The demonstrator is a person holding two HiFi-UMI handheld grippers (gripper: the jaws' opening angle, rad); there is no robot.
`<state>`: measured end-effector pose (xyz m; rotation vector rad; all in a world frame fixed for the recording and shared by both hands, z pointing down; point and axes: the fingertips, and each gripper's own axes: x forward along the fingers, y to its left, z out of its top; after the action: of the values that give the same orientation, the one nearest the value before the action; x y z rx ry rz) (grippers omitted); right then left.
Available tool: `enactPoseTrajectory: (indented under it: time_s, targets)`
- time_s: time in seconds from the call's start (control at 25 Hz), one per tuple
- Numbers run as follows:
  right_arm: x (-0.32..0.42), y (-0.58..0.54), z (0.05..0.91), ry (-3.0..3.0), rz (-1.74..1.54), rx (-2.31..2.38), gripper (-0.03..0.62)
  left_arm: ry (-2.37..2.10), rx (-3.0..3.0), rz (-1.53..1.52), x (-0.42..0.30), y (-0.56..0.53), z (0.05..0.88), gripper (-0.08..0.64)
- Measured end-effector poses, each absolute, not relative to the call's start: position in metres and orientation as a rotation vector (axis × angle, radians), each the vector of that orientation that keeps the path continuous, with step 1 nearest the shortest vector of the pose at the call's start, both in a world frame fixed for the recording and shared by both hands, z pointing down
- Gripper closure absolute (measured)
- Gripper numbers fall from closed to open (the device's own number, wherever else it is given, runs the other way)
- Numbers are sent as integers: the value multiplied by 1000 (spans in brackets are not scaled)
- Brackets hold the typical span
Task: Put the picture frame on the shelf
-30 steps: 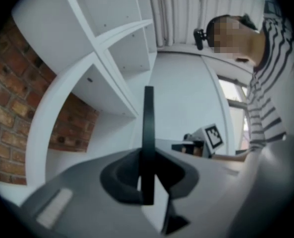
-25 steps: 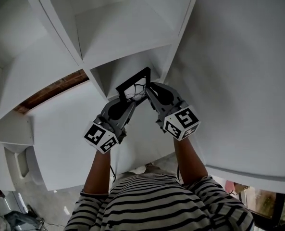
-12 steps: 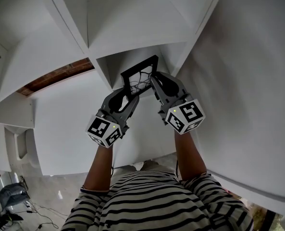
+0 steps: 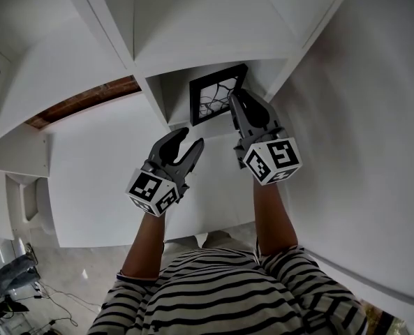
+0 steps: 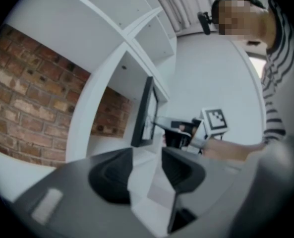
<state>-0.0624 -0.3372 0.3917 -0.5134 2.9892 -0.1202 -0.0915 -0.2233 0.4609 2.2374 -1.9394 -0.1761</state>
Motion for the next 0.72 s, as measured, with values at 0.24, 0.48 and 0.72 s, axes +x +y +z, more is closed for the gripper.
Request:
enactPoseTrajectory:
  time_s: [0.24, 0.48, 0.72]
  targets:
    - [-74, -349, 406, 2969, -81, -607, 532, -1899, 2276, -165, -86, -226, 464, 479]
    - [-76, -348, 408, 2953, -7, -691, 532, -1828, 2324, -166, -67, -222, 455, 554]
    - [-80, -351, 414, 2942, 68, -774, 532, -1789, 2349, -187, -63, -219, 453, 554]
